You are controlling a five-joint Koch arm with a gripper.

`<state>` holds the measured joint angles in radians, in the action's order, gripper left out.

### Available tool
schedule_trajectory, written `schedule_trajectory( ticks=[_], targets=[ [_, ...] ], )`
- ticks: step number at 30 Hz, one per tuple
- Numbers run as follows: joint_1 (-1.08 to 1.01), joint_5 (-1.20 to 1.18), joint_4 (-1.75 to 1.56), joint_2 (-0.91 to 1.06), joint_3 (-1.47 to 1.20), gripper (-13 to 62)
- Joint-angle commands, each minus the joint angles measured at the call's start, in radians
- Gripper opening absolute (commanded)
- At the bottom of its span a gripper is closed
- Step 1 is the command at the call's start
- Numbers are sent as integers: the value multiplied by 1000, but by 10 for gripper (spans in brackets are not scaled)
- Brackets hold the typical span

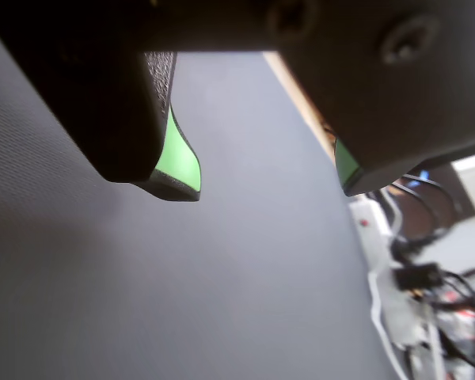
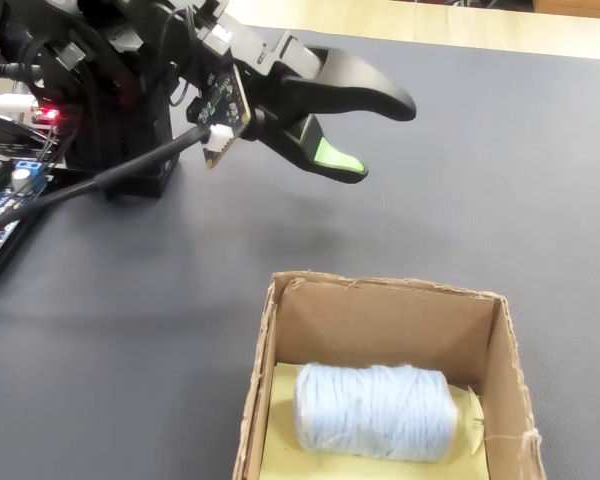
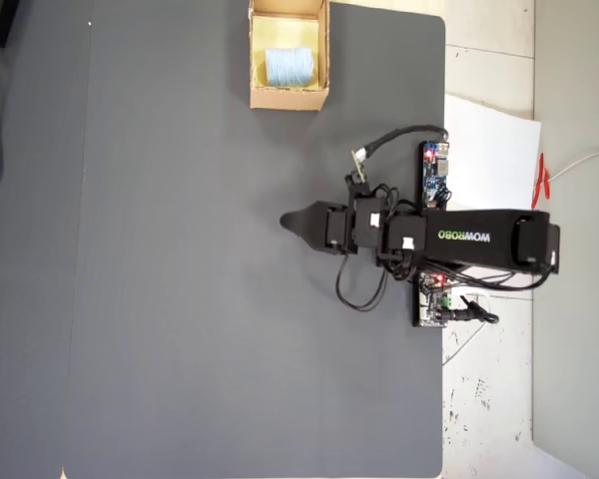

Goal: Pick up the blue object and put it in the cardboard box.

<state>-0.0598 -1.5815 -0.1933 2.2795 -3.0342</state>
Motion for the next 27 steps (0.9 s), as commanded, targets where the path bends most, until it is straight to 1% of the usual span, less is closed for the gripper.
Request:
schedule_trajectory(
  ticks=[1,5,15,27],
  targets=[
    [29,-29,-87,89,-8,340],
    [52,-28,-87,89,-84,340],
    [51,-21,198,89,-84,342],
    [9,-15,204,83,-84,341]
  ],
)
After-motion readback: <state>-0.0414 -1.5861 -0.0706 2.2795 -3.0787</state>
